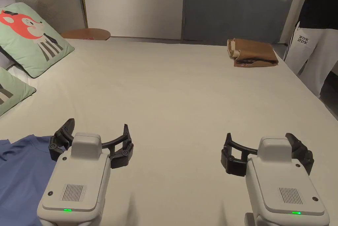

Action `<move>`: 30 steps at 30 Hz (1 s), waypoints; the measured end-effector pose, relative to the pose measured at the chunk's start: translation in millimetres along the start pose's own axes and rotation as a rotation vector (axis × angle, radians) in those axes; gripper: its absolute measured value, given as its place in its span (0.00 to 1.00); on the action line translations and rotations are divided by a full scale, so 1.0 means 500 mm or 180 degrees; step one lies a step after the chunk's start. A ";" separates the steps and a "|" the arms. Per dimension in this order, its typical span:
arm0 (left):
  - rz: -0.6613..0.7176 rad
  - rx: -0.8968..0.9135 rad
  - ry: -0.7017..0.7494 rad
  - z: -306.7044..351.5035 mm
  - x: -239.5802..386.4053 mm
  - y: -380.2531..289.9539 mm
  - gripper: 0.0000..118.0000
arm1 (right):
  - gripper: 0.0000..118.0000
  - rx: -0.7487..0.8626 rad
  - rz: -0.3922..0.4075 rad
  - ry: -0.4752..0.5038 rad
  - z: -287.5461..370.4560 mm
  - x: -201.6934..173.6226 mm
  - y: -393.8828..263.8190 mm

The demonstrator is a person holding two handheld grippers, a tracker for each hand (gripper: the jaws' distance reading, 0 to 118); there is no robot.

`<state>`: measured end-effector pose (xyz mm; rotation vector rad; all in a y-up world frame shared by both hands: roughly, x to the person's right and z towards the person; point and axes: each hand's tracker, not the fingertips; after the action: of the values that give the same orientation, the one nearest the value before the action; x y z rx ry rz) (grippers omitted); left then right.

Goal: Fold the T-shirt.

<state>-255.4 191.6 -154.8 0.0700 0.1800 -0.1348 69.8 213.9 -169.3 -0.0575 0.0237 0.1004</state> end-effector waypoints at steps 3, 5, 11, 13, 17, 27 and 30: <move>-0.0002 0.0014 0.0009 0.001 -0.001 0.001 0.92 | 1.00 0.0005 -0.0001 -0.0001 0.000 0.000 0.001; -0.0004 0.0015 0.0006 0.002 -0.002 0.001 0.92 | 1.00 0.0009 -0.0004 0.0000 0.000 0.000 0.002; -0.0009 0.0018 0.0011 0.002 -0.003 0.001 0.92 | 1.00 0.0017 0.0005 0.0004 0.002 -0.001 0.004; -0.0028 0.0025 0.0011 0.003 -0.002 0.001 0.92 | 1.00 0.0018 0.0010 0.0003 0.003 -0.001 0.004; -0.0038 0.0028 0.0000 0.003 -0.001 0.001 0.92 | 1.00 0.0019 0.0016 0.0008 0.003 -0.001 0.004; -0.0011 0.0056 0.0006 0.003 -0.005 0.006 0.92 | 1.00 0.0021 0.0008 0.0021 0.006 -0.002 0.006; -0.0005 0.0056 0.0011 0.002 -0.006 0.005 0.92 | 1.00 0.0019 0.0006 0.0034 0.006 -0.002 0.006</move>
<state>-257.6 194.6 -153.2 0.0874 0.1822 -0.1377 68.6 217.3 -166.3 -0.0521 0.0349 0.1018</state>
